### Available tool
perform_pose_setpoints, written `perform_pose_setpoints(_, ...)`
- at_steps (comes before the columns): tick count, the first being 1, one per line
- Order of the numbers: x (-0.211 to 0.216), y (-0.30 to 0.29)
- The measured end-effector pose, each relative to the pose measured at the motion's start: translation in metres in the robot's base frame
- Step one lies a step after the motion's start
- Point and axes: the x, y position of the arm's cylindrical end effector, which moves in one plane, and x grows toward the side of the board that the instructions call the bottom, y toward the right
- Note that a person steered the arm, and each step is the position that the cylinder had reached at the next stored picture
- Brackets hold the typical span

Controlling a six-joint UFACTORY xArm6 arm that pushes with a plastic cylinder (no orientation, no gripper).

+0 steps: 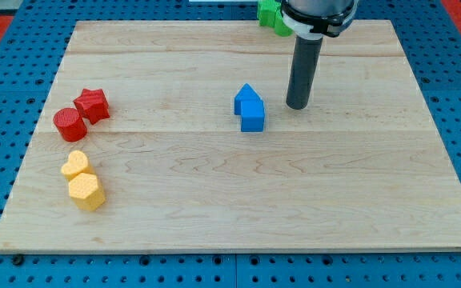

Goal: Push the blue cube into the yellow heart

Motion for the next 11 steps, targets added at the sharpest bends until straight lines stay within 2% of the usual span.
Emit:
perform_pose_setpoints(1, 0.000, 0.000)
perform_pose_setpoints(2, -0.024, 0.005)
perform_pose_setpoints(3, -0.090, 0.003)
perform_pose_setpoints(11, -0.092, -0.014)
